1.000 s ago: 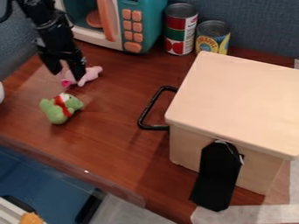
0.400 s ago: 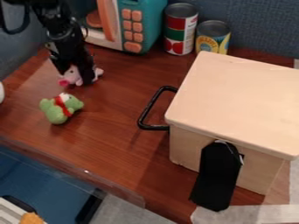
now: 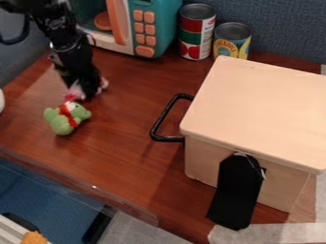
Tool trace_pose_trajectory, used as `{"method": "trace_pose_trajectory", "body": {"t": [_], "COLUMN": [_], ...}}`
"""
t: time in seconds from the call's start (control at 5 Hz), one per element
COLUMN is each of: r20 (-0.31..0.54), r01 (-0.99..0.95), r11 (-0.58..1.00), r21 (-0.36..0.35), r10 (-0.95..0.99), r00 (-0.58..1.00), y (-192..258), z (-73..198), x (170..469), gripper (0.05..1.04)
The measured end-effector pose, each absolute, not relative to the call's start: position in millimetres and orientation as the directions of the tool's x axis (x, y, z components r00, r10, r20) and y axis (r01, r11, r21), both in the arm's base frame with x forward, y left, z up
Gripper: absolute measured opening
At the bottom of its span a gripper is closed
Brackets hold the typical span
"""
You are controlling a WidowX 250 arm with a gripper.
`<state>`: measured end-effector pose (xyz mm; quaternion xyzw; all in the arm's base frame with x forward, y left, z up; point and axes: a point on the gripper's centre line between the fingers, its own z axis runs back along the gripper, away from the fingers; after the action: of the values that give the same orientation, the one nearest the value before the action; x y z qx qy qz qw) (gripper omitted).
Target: Move the pink toy to the bottom side of the table
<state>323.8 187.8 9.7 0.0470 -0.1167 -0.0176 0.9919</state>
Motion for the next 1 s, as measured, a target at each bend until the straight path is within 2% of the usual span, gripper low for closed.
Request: {"method": "trace_pose_trajectory", "body": {"t": [0.2,0.4,0.6,0.8,1.0], "r20": [0.342,0.375,0.339,0.249,0.139], "r01": [0.019,0.043,0.094,0.134,0.121], "r11": [0.993,0.997,0.995,0.991,0.992], "r21": [0.113,0.065,0.025,0.005,-0.027], "r10": [-0.057,-0.064,-0.097,-0.131,-0.117], "r00": [0.938,0.925,0.936,0.96,0.983], "y": [167,137,102,77,66], "z": [53,77,80,61,31], "x": [310,281,251,235,232], "gripper": [0.399,0.388,0.387,0.387,0.387]}}
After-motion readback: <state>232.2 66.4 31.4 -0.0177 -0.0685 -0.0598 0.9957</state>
